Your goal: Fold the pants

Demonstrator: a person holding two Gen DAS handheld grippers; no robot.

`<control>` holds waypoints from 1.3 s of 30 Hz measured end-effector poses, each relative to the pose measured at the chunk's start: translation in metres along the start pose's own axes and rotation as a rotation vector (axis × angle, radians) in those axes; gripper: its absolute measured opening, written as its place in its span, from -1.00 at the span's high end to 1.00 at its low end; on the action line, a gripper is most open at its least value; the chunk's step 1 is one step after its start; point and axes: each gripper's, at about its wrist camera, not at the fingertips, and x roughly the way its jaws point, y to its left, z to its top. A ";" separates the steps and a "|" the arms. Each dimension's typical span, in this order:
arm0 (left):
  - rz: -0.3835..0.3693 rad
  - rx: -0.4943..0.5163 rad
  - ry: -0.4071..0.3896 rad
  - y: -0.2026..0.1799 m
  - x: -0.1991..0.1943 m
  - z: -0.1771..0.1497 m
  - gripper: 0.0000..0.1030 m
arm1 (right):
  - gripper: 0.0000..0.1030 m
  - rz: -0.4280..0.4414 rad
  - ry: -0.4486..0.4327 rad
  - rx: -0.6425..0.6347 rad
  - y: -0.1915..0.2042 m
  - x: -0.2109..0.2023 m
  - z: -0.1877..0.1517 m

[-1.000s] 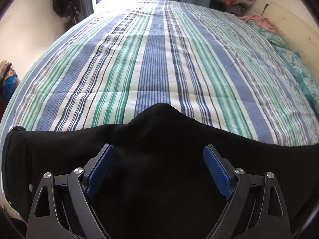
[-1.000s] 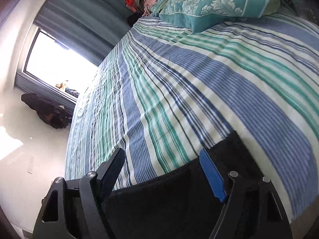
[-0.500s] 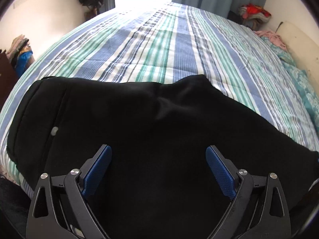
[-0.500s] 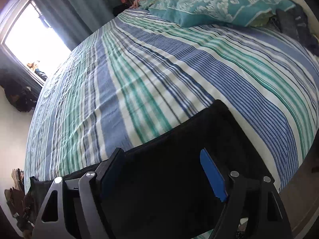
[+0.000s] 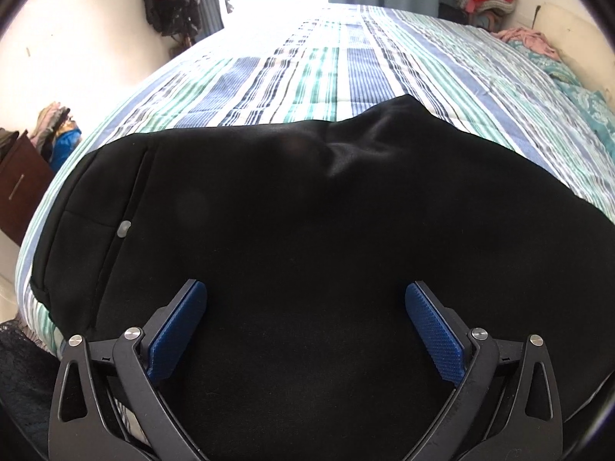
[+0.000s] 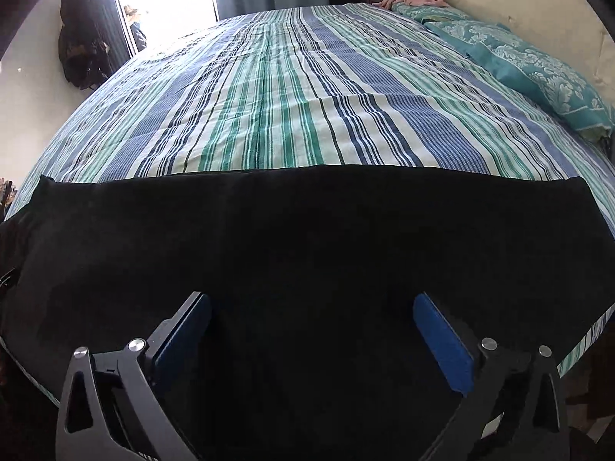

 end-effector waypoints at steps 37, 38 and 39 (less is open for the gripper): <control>0.045 0.015 0.026 -0.006 0.003 0.000 -0.99 | -1.00 -0.031 -0.083 -0.048 0.005 0.000 -0.013; 0.045 0.015 0.029 -0.007 0.003 0.001 -0.99 | -1.00 -0.031 -0.084 -0.048 0.005 0.000 -0.013; 0.046 0.015 0.032 -0.007 0.003 0.001 -0.99 | -1.00 -0.031 -0.084 -0.048 0.005 0.000 -0.013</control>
